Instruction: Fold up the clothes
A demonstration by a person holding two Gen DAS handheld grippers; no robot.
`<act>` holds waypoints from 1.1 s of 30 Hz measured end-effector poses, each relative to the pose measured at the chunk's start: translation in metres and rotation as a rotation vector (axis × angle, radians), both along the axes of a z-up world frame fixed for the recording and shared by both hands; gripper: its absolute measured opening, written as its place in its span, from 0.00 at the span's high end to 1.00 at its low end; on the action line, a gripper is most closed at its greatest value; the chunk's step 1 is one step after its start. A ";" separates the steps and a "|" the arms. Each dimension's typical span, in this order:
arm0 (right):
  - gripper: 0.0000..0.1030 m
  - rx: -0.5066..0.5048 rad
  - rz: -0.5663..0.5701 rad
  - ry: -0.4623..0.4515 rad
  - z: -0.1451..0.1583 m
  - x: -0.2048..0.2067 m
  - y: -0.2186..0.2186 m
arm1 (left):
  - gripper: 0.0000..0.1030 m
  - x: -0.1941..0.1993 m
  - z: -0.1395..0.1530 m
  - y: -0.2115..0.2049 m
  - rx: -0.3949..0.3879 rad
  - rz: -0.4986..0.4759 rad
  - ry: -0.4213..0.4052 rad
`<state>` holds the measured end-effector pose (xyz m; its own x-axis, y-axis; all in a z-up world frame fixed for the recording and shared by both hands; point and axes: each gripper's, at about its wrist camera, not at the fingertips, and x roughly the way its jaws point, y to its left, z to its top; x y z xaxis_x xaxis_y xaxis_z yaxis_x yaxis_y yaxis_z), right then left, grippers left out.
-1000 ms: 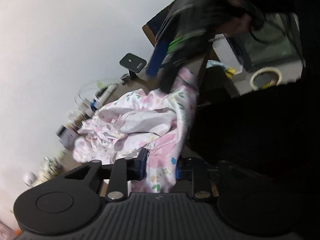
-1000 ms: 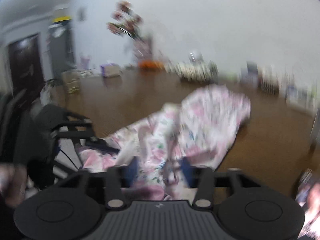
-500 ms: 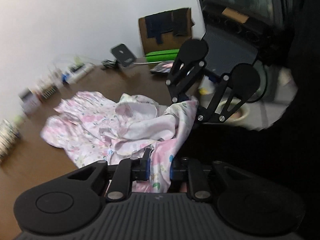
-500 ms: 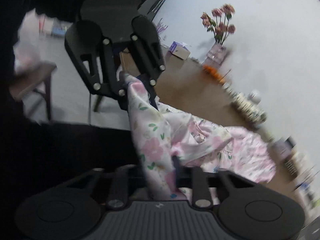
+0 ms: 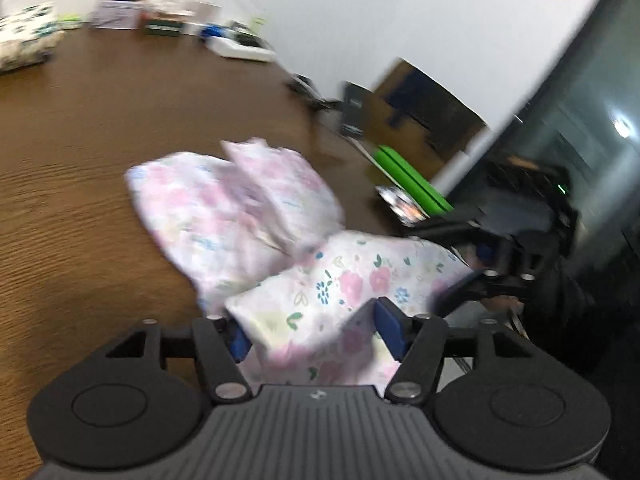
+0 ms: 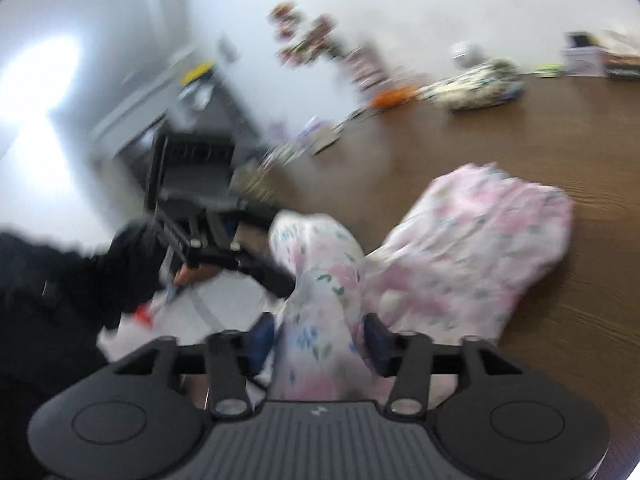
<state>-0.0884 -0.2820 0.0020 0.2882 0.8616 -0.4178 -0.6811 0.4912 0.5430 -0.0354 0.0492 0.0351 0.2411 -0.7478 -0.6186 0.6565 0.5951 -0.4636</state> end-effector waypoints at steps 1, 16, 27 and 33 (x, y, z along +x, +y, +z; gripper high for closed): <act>0.44 0.006 -0.050 0.005 -0.002 -0.001 -0.004 | 0.25 0.003 -0.001 0.002 0.011 0.036 -0.003; 0.83 0.024 -0.494 0.099 -0.027 -0.031 0.006 | 0.46 -0.016 -0.009 0.005 0.003 0.342 0.054; 0.82 -0.357 -0.473 -0.225 -0.021 -0.041 0.063 | 0.30 -0.041 0.039 0.007 -0.062 0.399 -0.130; 0.71 -0.245 -0.488 -0.234 -0.001 -0.055 0.027 | 0.37 -0.038 -0.008 -0.042 0.110 0.288 -0.030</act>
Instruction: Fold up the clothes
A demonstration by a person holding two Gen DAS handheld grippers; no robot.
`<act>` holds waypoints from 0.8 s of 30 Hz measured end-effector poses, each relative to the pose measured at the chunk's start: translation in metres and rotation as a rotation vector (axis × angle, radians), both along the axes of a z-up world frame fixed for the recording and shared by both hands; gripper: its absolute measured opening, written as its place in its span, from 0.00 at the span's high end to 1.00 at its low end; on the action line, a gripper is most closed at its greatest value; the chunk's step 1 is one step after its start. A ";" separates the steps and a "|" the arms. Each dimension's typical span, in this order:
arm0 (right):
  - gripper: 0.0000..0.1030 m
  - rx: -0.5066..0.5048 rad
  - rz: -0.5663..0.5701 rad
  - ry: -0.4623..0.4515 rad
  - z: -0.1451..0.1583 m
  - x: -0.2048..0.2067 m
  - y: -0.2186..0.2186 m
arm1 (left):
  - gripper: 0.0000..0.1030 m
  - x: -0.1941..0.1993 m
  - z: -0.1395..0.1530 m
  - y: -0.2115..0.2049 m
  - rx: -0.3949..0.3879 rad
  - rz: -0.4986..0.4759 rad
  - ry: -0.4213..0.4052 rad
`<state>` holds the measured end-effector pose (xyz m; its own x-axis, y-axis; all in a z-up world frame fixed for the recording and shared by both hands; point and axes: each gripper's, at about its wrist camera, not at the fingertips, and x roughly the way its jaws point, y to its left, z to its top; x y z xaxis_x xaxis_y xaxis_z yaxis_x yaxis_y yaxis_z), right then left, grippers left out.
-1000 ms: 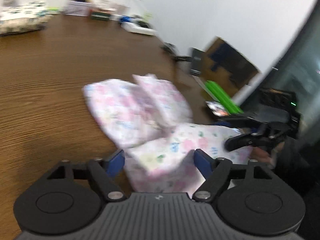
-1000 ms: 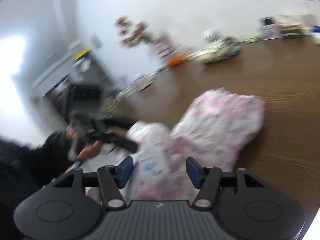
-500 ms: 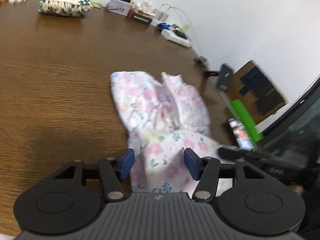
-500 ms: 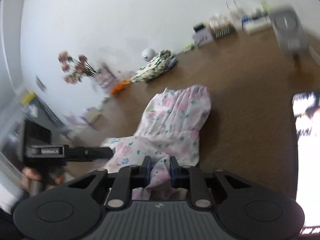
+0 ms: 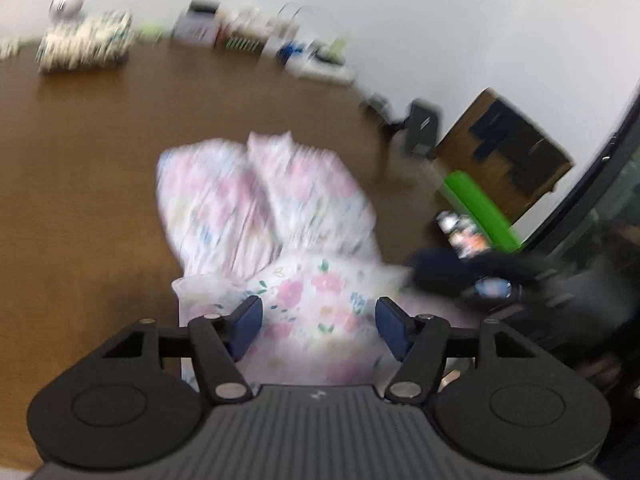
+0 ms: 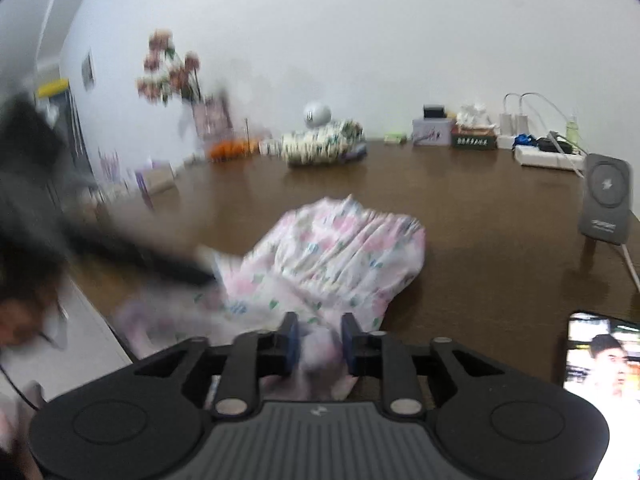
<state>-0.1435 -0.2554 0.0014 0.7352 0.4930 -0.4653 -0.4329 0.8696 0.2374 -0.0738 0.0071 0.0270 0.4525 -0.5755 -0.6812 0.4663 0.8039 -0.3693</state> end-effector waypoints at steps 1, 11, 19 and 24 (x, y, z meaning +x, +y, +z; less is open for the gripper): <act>0.69 0.028 0.002 0.011 0.003 -0.004 -0.012 | 0.37 0.000 -0.002 0.004 -0.008 -0.001 0.003; 0.71 -0.001 0.254 0.053 -0.018 -0.021 0.001 | 0.26 0.002 0.003 0.029 0.044 0.047 -0.092; 0.68 0.005 0.186 -0.076 -0.021 -0.015 0.021 | 0.24 -0.007 0.017 0.047 -0.013 0.123 -0.102; 0.85 -0.133 0.242 -0.212 -0.020 -0.011 0.039 | 0.24 -0.008 0.001 0.030 0.072 0.104 -0.103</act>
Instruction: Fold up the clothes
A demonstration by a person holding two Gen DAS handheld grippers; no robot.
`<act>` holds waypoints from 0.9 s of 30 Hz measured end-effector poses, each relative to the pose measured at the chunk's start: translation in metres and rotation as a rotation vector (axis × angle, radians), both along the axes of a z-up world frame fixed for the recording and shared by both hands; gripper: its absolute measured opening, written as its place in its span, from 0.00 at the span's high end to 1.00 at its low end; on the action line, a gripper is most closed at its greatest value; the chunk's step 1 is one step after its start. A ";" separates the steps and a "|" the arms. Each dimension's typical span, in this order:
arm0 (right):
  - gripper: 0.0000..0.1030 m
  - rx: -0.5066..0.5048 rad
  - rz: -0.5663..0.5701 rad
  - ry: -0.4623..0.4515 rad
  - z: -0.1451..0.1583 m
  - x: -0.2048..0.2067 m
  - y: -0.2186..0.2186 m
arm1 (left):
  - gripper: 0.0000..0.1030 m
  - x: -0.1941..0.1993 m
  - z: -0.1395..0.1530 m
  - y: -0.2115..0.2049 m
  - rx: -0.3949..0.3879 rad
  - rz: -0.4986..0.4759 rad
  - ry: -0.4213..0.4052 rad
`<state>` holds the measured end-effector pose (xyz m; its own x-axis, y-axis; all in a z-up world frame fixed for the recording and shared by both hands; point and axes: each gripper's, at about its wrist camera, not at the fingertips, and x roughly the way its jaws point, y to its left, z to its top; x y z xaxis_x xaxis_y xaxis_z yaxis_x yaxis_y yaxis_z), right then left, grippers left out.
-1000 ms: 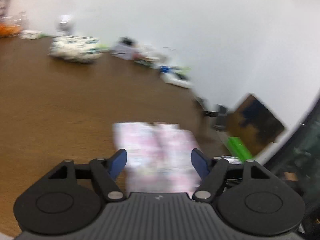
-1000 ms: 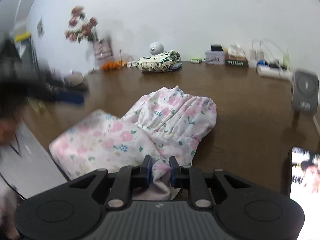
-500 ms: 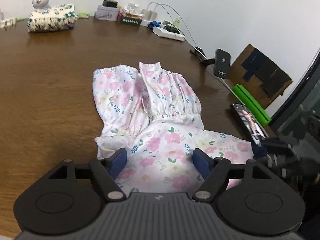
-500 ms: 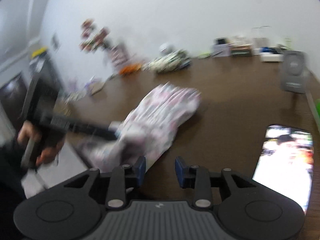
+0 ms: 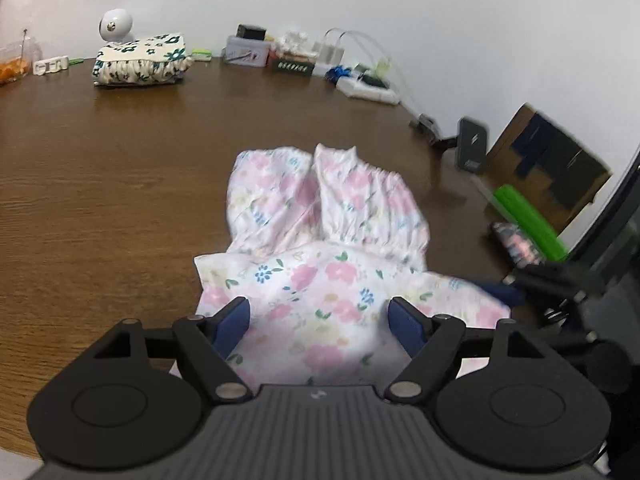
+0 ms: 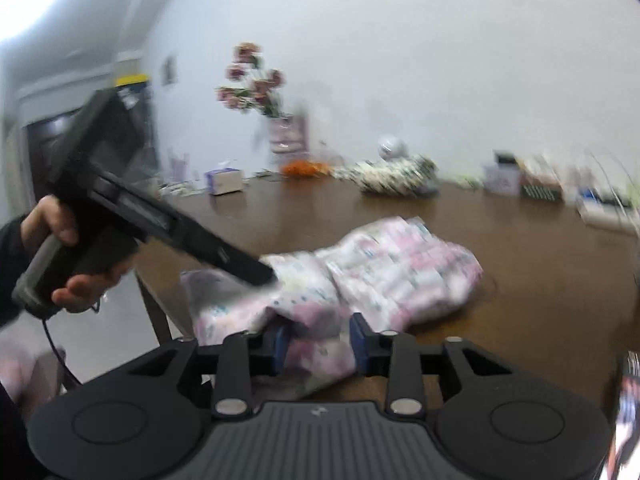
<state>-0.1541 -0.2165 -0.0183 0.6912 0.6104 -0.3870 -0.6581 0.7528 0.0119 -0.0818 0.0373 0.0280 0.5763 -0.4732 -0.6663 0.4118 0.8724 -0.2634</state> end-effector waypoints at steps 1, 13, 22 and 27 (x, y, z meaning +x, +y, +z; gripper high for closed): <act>0.89 -0.049 0.003 -0.039 0.001 0.000 0.004 | 0.24 0.000 -0.002 -0.001 0.011 0.002 0.002; 0.72 -0.518 -0.104 -0.305 -0.017 -0.010 0.038 | 0.23 -0.004 -0.011 -0.005 0.062 -0.035 -0.023; 0.71 0.181 -0.204 0.064 0.047 -0.005 -0.018 | 0.20 -0.003 -0.012 -0.002 0.045 -0.034 -0.024; 0.78 0.140 -0.236 0.234 0.014 0.017 0.007 | 0.20 -0.001 -0.011 0.004 0.011 -0.008 -0.009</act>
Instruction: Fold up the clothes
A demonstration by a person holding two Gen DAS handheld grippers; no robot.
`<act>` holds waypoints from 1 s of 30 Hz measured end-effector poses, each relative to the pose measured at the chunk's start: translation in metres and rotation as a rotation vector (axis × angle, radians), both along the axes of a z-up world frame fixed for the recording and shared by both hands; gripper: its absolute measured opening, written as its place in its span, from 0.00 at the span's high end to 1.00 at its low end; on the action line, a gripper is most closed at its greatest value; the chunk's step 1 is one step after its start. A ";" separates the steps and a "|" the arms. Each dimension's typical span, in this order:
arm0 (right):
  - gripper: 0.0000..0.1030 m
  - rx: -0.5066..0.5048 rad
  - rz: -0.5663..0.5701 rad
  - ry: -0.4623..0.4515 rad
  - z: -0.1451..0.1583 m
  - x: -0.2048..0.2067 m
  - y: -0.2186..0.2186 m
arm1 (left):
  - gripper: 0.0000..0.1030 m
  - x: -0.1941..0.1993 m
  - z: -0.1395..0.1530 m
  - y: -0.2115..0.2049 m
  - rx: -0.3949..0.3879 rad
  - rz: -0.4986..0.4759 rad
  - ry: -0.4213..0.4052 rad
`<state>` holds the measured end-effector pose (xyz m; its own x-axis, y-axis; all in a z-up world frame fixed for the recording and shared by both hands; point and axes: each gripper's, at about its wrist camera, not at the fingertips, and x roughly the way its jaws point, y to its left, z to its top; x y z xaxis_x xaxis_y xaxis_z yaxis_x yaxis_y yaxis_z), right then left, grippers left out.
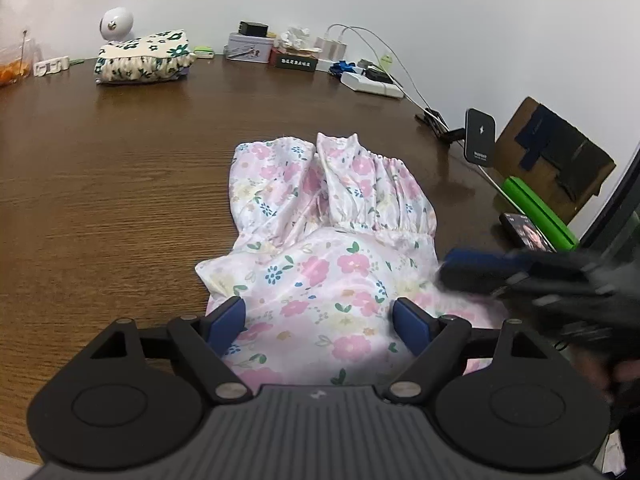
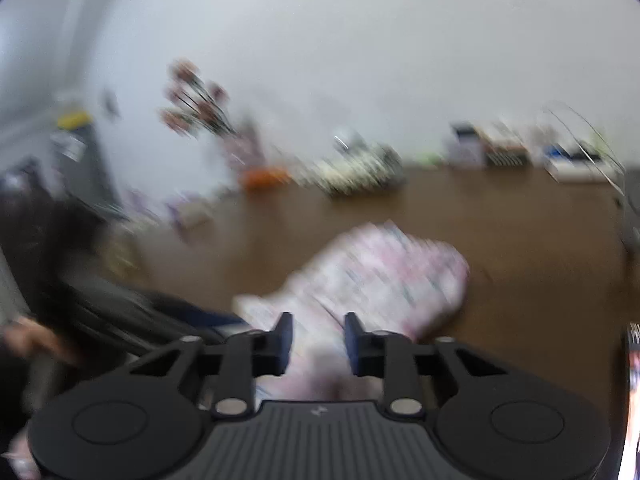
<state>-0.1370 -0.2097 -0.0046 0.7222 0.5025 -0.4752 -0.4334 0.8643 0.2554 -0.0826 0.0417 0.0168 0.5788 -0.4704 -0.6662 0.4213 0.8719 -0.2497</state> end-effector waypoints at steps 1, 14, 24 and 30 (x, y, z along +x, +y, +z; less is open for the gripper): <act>0.78 -0.018 -0.020 0.040 -0.008 0.006 -0.001 | 0.20 -0.001 0.001 0.001 -0.003 0.003 0.000; 0.78 -0.143 0.118 -0.092 -0.001 -0.020 0.035 | 0.58 -0.004 0.006 0.016 0.010 -0.003 -0.058; 0.77 -0.106 0.146 -0.072 0.010 0.007 0.031 | 0.51 -0.012 -0.004 0.019 -0.026 0.055 -0.064; 0.78 -0.149 0.150 -0.018 -0.017 0.032 0.046 | 0.17 -0.046 0.032 0.068 -0.043 0.017 -0.277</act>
